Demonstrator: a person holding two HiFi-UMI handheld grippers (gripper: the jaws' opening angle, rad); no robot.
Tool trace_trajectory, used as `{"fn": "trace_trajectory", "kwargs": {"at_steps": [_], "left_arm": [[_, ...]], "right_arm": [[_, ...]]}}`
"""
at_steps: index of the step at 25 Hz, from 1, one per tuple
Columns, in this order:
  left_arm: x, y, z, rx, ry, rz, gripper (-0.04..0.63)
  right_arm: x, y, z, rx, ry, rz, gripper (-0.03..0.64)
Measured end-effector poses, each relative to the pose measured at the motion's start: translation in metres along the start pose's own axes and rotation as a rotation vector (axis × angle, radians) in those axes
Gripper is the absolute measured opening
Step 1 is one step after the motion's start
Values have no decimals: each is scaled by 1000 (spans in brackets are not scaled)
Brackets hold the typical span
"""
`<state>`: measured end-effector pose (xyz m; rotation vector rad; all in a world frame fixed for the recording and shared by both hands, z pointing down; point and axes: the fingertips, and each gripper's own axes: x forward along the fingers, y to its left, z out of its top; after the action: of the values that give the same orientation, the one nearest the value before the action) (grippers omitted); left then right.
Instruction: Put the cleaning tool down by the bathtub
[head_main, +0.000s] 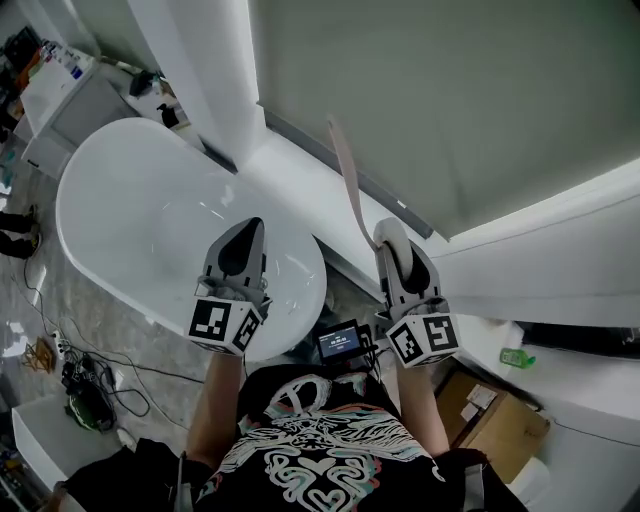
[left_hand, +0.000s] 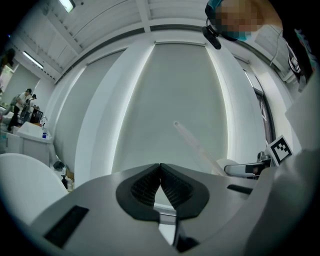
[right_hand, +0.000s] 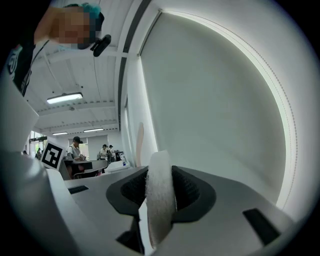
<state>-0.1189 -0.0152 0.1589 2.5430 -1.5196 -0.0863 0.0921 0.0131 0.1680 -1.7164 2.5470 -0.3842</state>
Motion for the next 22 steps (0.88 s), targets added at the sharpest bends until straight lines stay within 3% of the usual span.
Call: {"fn": "trace_trajectory", "kwargs": {"at_steps": [16, 22], "left_arm": [[71, 34, -41, 64, 76, 84, 17], [86, 61, -76, 47, 134, 122, 17]], "right_arm": [[70, -65, -51, 11, 123, 29, 141], [95, -77, -78, 6, 187, 29, 141]]}}
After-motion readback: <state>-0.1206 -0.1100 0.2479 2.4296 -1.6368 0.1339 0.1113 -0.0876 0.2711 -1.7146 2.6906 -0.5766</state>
